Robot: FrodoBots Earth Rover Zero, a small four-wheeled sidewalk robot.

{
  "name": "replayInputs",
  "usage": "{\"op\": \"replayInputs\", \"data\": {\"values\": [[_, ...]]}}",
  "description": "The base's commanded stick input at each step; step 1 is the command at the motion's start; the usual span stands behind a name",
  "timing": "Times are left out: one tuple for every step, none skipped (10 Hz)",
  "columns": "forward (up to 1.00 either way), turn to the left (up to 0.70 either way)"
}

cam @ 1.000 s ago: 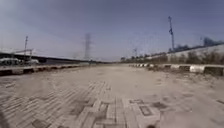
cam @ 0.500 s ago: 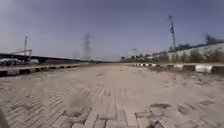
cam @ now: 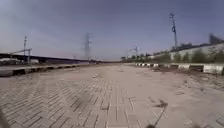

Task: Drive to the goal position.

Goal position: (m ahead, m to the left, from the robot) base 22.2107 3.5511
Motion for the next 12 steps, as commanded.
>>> {"op": "replayInputs", "data": {"values": [[0.0,0.0],[0.0,0.0],[0.0,0.0],[0.22,0.0],[0.85,0.0],[1.0,0.0],[1.0,0.0],[1.0,0.0],[1.0,0.0],[1.0,0.0],[1.0,0.0],[1.0,0.0]]}}
